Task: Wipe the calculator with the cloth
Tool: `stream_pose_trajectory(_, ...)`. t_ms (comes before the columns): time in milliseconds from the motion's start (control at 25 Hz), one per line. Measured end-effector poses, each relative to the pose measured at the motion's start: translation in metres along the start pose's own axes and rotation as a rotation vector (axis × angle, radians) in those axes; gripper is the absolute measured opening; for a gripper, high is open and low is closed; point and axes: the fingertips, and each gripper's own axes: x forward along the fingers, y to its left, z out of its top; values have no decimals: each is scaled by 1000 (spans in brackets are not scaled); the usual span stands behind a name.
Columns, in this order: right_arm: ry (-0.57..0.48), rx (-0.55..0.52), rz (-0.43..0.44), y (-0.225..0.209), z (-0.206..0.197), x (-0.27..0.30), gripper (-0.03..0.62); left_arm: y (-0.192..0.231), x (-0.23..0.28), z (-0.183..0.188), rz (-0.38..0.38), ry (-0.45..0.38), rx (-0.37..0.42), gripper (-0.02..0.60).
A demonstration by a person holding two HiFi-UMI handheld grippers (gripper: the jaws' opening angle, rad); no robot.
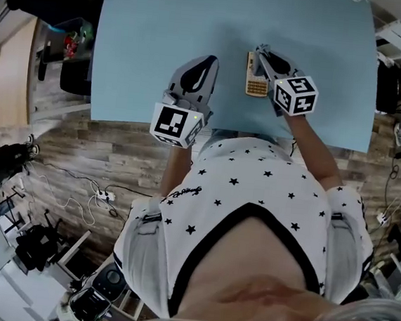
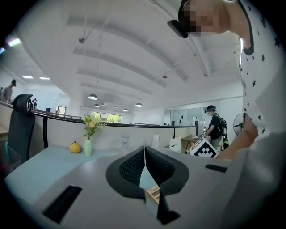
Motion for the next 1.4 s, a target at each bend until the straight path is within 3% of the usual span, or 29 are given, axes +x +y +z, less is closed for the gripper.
stream_pose_trajectory(280, 90, 6, -82, -9, -30, 27, 41, 28, -6, -5, -39, -6, -49, 31)
stream_pose_trajectory(640, 163, 9, -143, -14, -53, 47, 41, 49, -6, -8, -69, 9, -35, 31)
stream_pose_trajectory(1400, 214, -1, -166, -42, -65, 33, 41, 30, -5, -10, -46, 23, -42, 31)
